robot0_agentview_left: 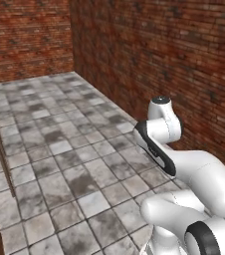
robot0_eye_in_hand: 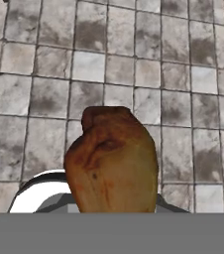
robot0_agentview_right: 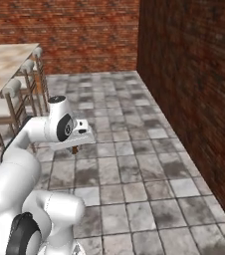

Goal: Take the chicken drumsticks from the pan and place one on each plate on the dining counter.

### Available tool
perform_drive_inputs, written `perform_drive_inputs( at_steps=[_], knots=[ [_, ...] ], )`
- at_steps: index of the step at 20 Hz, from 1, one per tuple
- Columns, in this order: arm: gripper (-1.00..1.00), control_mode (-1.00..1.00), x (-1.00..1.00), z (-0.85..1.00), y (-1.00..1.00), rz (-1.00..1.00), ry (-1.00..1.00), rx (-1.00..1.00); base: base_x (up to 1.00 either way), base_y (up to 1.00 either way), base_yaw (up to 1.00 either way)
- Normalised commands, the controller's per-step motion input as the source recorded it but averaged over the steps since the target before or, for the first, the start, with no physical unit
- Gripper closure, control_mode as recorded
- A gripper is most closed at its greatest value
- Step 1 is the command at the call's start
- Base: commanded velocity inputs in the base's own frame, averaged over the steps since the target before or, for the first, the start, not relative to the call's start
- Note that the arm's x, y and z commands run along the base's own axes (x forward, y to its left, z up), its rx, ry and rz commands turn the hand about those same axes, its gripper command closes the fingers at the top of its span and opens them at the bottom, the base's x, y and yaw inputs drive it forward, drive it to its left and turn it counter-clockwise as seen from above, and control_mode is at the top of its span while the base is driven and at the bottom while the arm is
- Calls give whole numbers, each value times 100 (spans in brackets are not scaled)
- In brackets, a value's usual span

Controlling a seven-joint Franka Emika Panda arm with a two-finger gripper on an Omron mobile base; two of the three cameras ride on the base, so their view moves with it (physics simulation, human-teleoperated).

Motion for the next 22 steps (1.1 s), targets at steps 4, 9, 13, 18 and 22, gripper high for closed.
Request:
perform_drive_inputs(
  at_steps=[4,9,13,18,22],
  knots=[
    [100,100,0,0,0,0,0,0,100,0,26],
    [100,100,0,0,0,0,0,0,100,0,17],
    [100,100,0,0,0,0,0,0,100,0,5],
    [100,100,0,0,0,0,0,0,100,2,0],
    [100,100,0,0,0,0,0,0,100,9,0]
  ],
)
